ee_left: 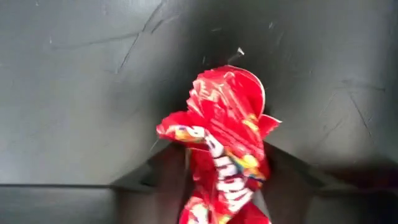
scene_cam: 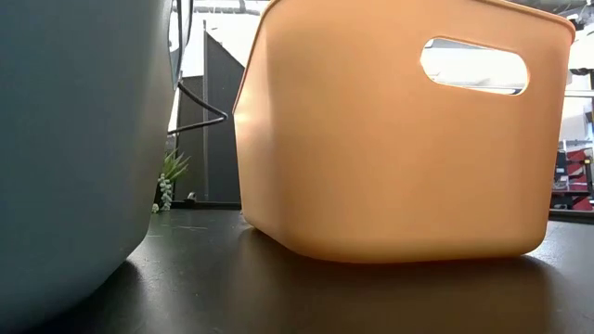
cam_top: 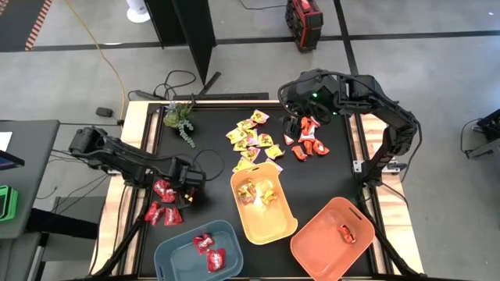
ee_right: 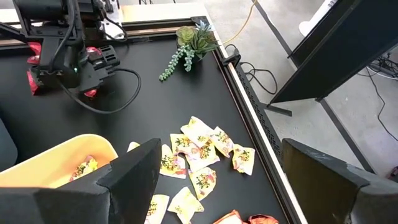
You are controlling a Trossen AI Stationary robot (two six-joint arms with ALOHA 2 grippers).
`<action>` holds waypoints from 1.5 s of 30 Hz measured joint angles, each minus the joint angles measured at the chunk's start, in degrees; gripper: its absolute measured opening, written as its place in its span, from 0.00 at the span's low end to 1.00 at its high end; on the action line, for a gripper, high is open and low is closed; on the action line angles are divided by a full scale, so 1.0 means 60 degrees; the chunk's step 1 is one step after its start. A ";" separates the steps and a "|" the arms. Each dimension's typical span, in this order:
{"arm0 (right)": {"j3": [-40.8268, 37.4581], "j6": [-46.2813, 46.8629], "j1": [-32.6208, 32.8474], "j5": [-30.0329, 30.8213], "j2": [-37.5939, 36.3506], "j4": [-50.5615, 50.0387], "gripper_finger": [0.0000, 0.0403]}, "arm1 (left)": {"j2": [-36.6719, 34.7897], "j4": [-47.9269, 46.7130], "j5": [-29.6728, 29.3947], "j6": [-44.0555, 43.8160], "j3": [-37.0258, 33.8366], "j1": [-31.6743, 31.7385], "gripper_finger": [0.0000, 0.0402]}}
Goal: Sort candy
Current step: Put the red candy into the blue bin
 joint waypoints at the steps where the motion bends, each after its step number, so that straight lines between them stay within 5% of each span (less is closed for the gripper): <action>1: 0.0000 0.0000 0.0000 0.0000 0.0000 0.0003 0.86 | 0.0004 -0.0121 -0.0001 0.0013 0.0048 0.0014 0.35; 6: -0.0004 0.0004 0.0000 0.0003 0.0000 0.0119 0.86 | -0.0304 -0.0982 -0.0450 0.0238 0.0598 0.0055 0.10; 15: -0.0004 0.0149 0.0000 0.0004 0.0000 0.0233 0.86 | -0.2301 -0.2256 -0.1507 0.0424 0.2252 -0.0276 0.09; 24: -0.0004 0.0266 -0.0004 0.0004 0.0000 0.0225 0.86 | -0.4367 0.0712 0.0124 0.1080 0.2718 -0.2439 0.08; 36: -0.0004 0.0313 -0.0013 0.0004 0.0000 0.0563 0.86 | -0.1605 0.2559 0.1903 0.0403 0.2745 -0.4528 0.11; 45: -0.0004 0.0687 -0.0022 0.0004 0.0000 0.0571 0.86 | -0.0788 0.2657 0.1467 -0.0442 0.2864 -0.4963 0.24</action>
